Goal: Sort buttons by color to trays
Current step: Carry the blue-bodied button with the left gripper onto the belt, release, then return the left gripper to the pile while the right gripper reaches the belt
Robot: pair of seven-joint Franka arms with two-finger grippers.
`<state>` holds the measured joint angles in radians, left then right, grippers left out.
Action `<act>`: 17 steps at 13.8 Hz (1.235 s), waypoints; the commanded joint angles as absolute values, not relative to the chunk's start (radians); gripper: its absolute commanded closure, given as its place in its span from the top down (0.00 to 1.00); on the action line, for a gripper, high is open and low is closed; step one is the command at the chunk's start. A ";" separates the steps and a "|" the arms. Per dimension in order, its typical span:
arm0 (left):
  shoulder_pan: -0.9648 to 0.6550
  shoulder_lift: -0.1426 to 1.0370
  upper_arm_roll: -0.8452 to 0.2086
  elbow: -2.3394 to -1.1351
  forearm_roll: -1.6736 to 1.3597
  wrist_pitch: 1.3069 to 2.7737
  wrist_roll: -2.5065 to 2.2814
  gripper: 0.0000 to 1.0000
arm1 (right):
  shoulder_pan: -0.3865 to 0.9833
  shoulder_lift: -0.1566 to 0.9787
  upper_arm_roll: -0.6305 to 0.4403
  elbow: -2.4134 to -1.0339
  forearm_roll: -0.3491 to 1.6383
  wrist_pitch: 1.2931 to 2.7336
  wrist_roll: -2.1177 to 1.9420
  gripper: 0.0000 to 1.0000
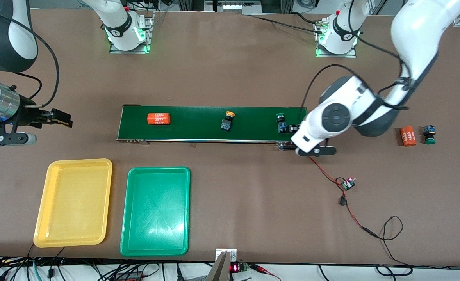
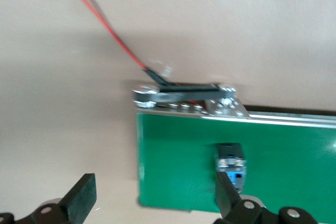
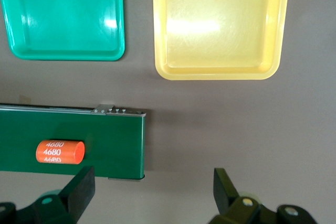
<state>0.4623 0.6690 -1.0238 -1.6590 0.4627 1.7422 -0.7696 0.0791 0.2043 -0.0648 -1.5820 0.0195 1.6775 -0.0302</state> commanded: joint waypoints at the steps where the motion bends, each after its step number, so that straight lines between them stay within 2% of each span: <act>1: 0.595 0.653 -1.092 -1.623 0.449 1.645 -0.675 1.00 | 0.110 0.204 -0.061 -1.572 0.034 1.637 -0.028 1.00; 5: 0.794 0.653 -1.097 -1.647 0.460 1.542 -0.409 1.00 | 0.138 0.210 -0.057 -1.572 0.067 1.640 -0.028 1.00; 8: 0.916 0.661 -1.089 -1.703 0.521 1.560 -0.287 1.00 | 0.164 0.239 -0.055 -1.572 0.168 1.647 -0.020 1.00; 11: 0.985 0.676 -1.086 -1.735 0.672 1.572 -0.243 1.00 | 0.256 0.270 -0.055 -1.568 0.170 1.669 -0.015 1.00; 13: 1.043 0.695 -1.085 -1.755 0.739 1.621 -0.192 1.00 | 0.303 0.313 -0.055 -1.568 0.176 1.699 -0.014 1.00; 17: 1.069 0.726 -0.950 -1.761 0.831 1.793 -0.034 1.00 | 0.400 0.383 -0.055 -1.566 0.268 1.784 0.084 1.00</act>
